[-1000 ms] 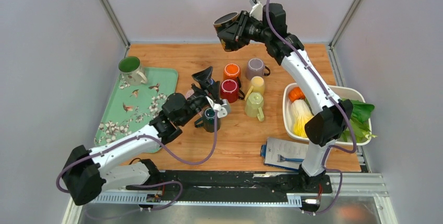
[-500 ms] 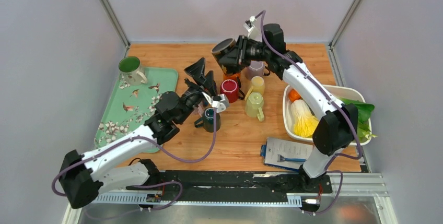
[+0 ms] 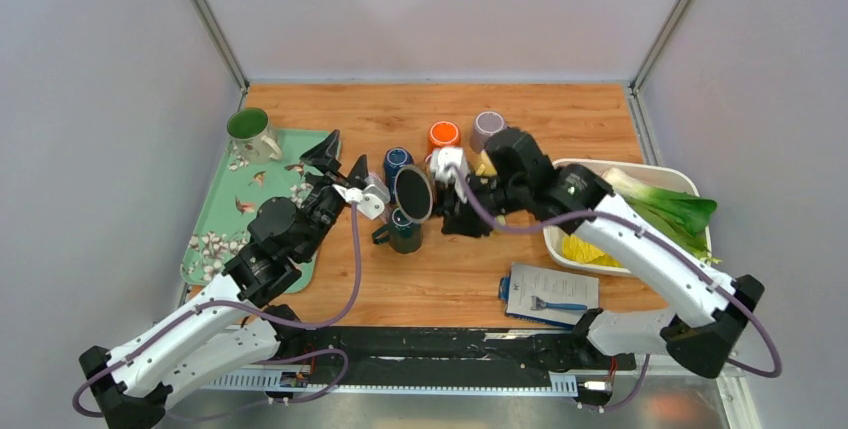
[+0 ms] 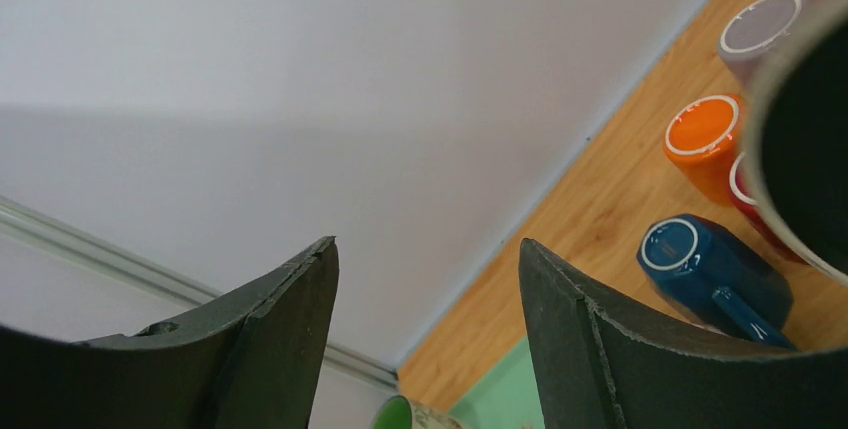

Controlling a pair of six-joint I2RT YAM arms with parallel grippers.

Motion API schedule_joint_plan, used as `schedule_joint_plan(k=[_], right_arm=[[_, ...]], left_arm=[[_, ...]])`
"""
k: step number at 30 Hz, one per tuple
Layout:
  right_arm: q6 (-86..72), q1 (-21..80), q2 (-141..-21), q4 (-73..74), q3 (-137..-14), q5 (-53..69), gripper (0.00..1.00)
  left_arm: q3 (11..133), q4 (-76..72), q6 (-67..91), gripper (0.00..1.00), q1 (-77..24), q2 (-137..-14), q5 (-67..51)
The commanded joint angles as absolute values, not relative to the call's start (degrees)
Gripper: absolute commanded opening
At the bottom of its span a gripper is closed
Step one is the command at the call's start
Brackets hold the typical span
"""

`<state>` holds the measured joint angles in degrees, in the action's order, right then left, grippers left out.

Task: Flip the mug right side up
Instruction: Turn over the cup at the center of the board, then place the cup at the center of the board.

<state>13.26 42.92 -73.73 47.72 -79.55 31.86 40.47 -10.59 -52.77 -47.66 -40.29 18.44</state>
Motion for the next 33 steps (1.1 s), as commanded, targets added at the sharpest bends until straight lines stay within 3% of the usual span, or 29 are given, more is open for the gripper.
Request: schedule_joint_plan(k=[1,9,17,25,33], right_arm=[[39.4,51.5,-67.1,53.7,-73.2,10.6,0.0],[57.5,60.2,-56.4,46.7,-58.0,-13.1,0.0],[81.1,67.9,-48.3,29.3,-36.9,-24.7,0.0],[79.5,70.2,-60.4,19.9,-32.4,-37.6,0.0],[82.5,70.2,-63.0,14.5,-28.8,-39.6,0.0]], left_arm=[[40.3,-6.2,-44.2,0.74,-46.0,-38.4,20.9],[38.8,-6.5,-41.5,0.75,-42.1,-34.2,21.5],[37.6,-6.0,-40.3,0.75,-37.1,-30.5,20.7],[37.4,-4.5,-40.2,0.75,-35.2,-28.9,19.6],[36.9,-4.6,-39.7,0.74,-34.6,-28.7,18.0]])
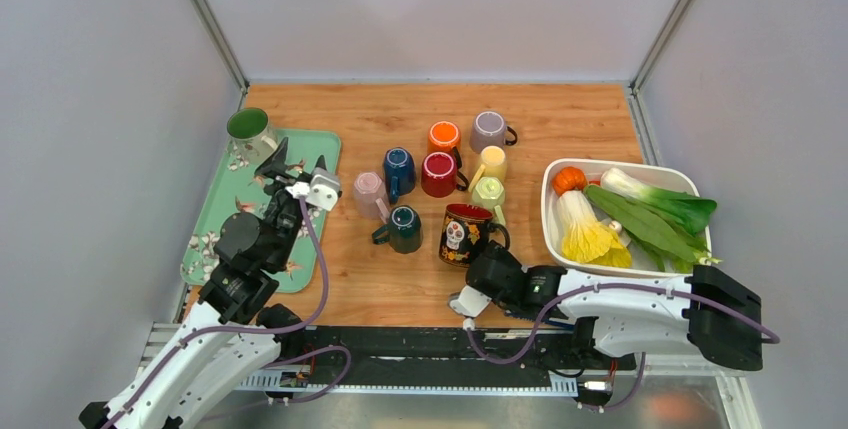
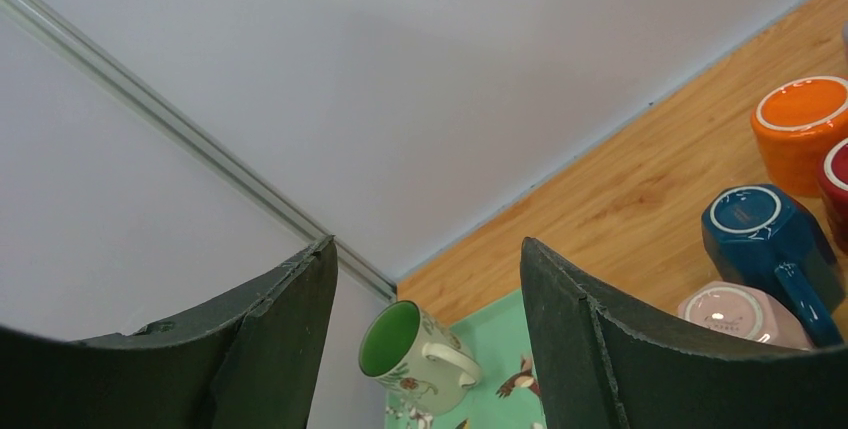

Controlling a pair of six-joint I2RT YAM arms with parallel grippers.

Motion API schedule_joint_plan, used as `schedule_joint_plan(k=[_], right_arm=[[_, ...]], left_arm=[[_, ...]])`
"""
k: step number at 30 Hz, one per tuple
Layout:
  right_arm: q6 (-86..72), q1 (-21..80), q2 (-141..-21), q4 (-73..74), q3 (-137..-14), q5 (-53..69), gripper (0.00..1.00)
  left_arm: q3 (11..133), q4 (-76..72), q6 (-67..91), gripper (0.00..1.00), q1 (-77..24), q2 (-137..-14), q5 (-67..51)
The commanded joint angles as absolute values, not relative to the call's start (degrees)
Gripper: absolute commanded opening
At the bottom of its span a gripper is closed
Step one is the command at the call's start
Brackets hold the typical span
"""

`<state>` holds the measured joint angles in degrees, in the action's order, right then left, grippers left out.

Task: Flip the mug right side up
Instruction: Place the cup at the center of the board.

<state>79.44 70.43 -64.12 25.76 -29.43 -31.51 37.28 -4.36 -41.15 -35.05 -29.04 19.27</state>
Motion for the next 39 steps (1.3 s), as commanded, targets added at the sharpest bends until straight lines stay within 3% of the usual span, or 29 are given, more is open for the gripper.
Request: schedule_joint_plan(k=[1,6,9,13,17,20,34,39], right_arm=[[83.9,70.1,-62.8,13.4,-27.8,-39.7,0.0],[90.4,69.8,-61.2,5.3,-21.9,-39.3,0.0],[89.8,70.0,-61.5,4.2,-20.6,-39.3,0.21],[87.6,71.4,-61.6,3.8,-20.3,-39.4,0.3],[83.9,72.7,-60.0,5.4,-21.1,-37.4,0.48],[81.4,73.4,-57.7,8.8,-21.6,-35.6,0.56],[67.7,73.7,-53.8,23.6,-22.7,-31.8,0.57],[61.6,73.8,-50.4,33.8,-28.4,-24.6,0.55]], left_arm=[[36.8,-4.7,-39.5,0.74,-34.6,-28.8,17.9],[36.2,-4.6,-38.6,0.74,-34.6,-28.9,17.0],[36.3,-3.7,-37.7,0.74,-34.6,-28.9,16.8],[36.8,-1.8,-36.5,0.74,-34.7,-28.9,16.6],[37.1,-0.4,-35.4,0.73,-34.6,-28.8,15.6],[37.3,2.6,-34.2,0.72,-34.6,-28.6,14.4],[37.6,4.2,-33.1,0.71,-34.7,-29.4,11.5],[37.7,4.6,-32.4,0.71,-34.6,-30.0,10.5]])
